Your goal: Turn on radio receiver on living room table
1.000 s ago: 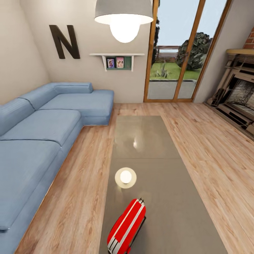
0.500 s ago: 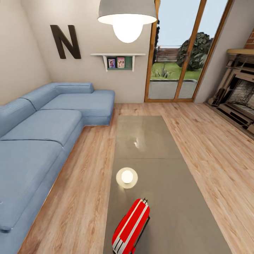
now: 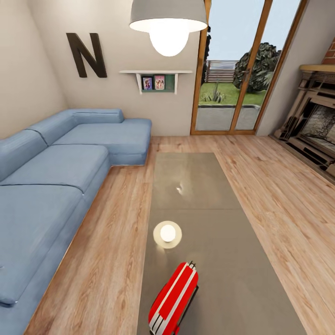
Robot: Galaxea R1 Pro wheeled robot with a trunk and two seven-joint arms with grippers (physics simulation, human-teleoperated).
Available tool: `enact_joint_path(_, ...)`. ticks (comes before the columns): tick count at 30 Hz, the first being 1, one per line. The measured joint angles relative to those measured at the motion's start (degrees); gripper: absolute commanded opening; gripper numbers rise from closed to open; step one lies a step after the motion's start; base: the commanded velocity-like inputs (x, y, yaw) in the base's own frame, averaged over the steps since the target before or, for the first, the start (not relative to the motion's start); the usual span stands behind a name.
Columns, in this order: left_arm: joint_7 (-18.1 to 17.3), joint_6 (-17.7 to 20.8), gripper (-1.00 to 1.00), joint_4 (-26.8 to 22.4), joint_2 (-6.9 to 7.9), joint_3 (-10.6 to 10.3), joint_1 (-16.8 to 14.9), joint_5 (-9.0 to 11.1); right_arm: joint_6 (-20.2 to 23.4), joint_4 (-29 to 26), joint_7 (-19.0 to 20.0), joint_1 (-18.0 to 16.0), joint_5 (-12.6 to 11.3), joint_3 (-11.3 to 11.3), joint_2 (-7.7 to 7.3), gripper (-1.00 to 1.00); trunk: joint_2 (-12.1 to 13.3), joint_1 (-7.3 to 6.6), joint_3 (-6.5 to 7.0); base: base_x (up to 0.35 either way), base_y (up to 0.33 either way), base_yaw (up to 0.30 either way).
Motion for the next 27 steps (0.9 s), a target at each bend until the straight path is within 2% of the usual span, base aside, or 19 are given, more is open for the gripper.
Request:
enact_joint_path(10, 0.0, 0.0, 1.0, -0.05, 0.0, 0.16, 0.0, -0.01, 0.01, 0.0, 0.02, 0.0, -0.13, 0.0, 0.03, 1.0, 0.0, 0.0, 0.0, 0.0, 0.0, 0.0)
enact_joint_path(13, -0.26, -0.7, 1.0, -1.03, -0.88, 0.21, -0.09, 0.06, -0.96, 0.98, 0.07, 0.99, -0.69, -0.99, -0.34, 1.0, 0.0, 0.0, 0.0, 0.0, 0.0, 0.0)
enact_joint_path(16, -0.26, -0.7, 1.0, -2.01, -0.87, 0.23, -0.09, 0.07, -1.92, 1.95, 0.15, 1.97, -0.67, -1.97, -0.34, 1.0, 0.0, 0.0, 0.0, 0.0, 0.0, 0.0)
enact_joint_path(18, -0.24, -0.83, 1.0, -2.65, -1.02, 0.27, -0.09, 0.13, -2.42, 2.08, 0.51, 2.63, -0.51, -1.63, -0.66, 1.0, 0.0, 0.0, 0.0, 0.0, 0.0, 0.0)
enact_joint_path(21, -0.24, -0.93, 1.0, -3.62, -1.18, 0.33, -0.09, 0.17, -2.51, 1.78, 0.73, 1.86, -0.43, -1.38, -1.38, 1.0, 0.0, 0.0, 0.0, 0.0, 0.0, 0.0)
enact_joint_path(27, -0.24, -0.96, 1.0, -5.55, -1.23, 0.37, -0.09, 0.19, -2.51, 1.68, 0.81, 1.6, -0.31, -1.28, -1.65, 1.0, 0.0, 0.0, 0.0, 0.0, 0.0, 0.0)
